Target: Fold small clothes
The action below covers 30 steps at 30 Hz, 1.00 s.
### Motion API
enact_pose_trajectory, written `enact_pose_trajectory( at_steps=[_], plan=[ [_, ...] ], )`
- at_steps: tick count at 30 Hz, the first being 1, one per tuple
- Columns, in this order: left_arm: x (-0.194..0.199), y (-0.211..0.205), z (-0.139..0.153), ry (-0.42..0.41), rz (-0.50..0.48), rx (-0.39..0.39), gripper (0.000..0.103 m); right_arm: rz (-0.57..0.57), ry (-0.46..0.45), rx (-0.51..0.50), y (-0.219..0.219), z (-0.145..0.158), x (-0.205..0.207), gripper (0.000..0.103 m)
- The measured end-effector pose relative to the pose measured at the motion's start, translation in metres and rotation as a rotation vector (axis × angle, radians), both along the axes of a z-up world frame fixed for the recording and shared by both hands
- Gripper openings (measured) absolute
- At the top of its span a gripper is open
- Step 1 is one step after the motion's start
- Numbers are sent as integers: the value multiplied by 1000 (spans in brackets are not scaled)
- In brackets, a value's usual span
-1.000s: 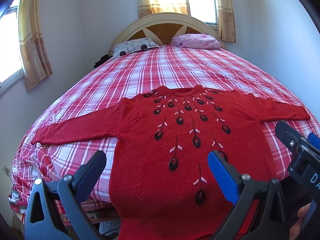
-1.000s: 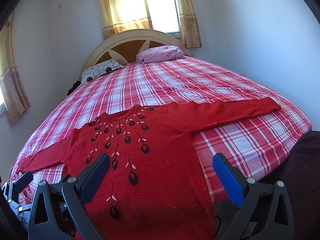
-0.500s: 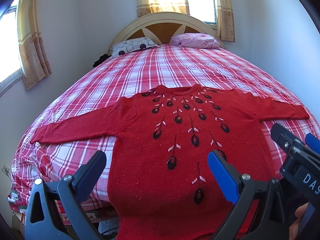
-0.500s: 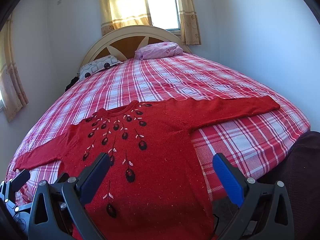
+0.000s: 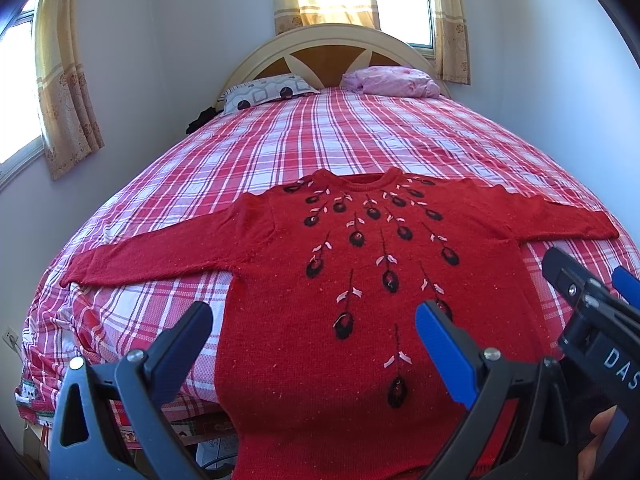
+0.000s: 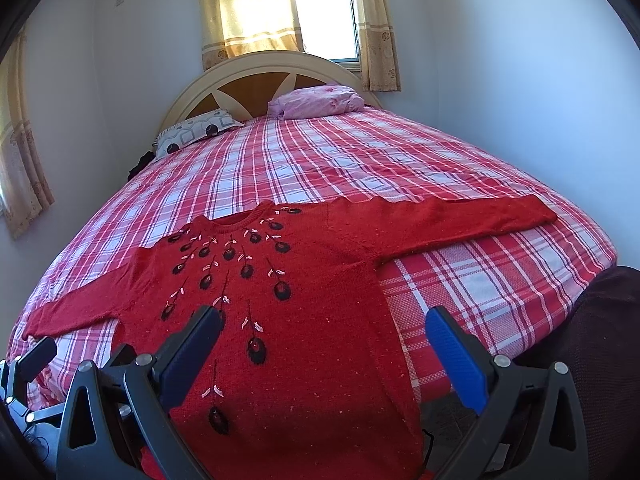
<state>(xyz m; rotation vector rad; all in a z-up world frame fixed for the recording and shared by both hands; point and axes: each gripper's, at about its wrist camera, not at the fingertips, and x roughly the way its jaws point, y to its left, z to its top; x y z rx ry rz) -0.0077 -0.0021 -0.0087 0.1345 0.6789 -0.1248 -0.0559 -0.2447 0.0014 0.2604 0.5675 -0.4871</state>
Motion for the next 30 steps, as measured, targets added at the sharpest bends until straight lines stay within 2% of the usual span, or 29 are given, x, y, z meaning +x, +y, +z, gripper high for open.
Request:
enact_pose_trajectory(
  at_steps=[30],
  plan=[
    [4, -1, -8, 22, -5, 15, 103, -5, 18, 8, -3, -5, 3, 102]
  ],
)
